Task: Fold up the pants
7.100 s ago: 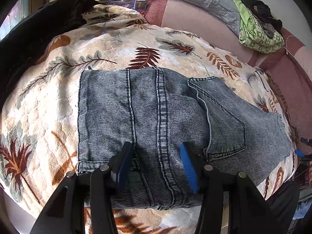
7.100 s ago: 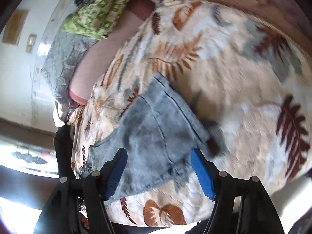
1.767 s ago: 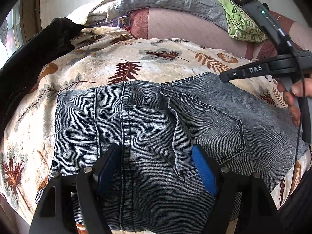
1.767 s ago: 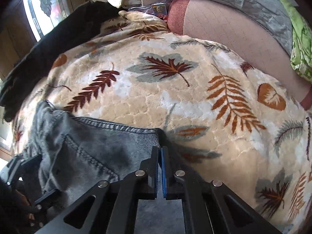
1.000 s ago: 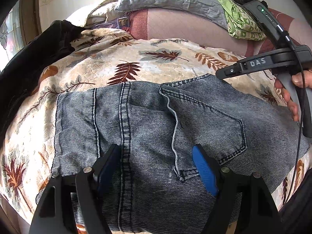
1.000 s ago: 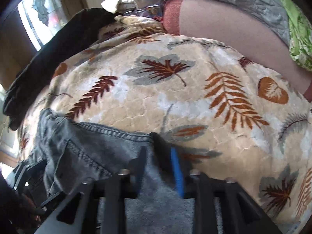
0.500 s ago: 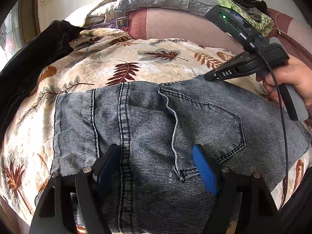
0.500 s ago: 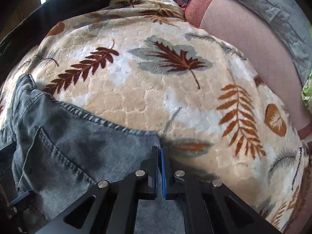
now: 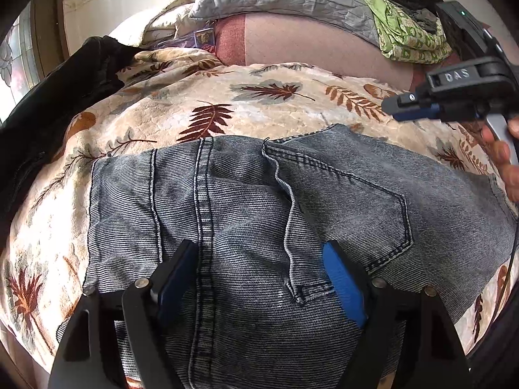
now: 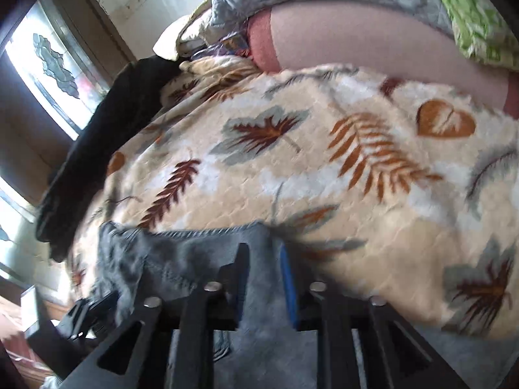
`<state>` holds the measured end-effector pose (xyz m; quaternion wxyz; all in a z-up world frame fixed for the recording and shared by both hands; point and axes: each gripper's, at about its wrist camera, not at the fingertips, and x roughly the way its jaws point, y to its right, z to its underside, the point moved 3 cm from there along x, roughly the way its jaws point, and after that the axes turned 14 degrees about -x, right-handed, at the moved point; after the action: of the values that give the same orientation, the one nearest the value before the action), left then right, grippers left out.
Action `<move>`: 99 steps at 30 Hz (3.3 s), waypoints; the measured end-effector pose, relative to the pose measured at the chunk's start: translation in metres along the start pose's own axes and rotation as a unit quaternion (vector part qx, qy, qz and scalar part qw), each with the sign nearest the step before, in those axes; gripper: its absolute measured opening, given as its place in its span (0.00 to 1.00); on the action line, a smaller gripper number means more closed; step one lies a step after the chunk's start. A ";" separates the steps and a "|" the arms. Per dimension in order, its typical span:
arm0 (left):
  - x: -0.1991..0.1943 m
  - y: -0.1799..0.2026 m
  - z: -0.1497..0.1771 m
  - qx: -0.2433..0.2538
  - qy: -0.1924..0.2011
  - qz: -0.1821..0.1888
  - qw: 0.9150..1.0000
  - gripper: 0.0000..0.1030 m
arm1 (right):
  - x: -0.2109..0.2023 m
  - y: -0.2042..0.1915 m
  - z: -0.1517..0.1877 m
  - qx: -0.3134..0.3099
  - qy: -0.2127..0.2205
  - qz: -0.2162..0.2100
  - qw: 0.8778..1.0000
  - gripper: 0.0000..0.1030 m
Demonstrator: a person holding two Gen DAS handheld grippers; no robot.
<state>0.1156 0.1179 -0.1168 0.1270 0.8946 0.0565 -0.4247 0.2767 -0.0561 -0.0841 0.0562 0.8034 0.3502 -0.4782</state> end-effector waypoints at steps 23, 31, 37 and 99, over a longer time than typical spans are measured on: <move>-0.030 0.001 0.001 -0.002 0.055 0.005 0.998 0.78 | -0.086 0.101 0.123 0.202 0.081 0.030 0.976 0.64; -0.013 0.020 0.024 0.031 -0.009 -0.009 0.999 0.78 | -0.120 0.173 0.162 0.285 0.103 0.056 0.951 0.64; -0.018 0.022 0.020 -0.001 -0.025 0.007 1.000 0.80 | -0.115 0.182 0.197 0.268 0.066 0.080 0.958 0.75; -0.071 0.151 -0.001 -0.036 0.037 0.107 0.993 0.86 | -0.230 0.162 0.369 0.455 0.283 0.003 0.844 0.85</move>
<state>0.1030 -0.0267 -0.0340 0.2016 0.9054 -0.0198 -0.3731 0.0389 -0.4511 -0.1359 -0.4158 0.8405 0.0917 -0.3351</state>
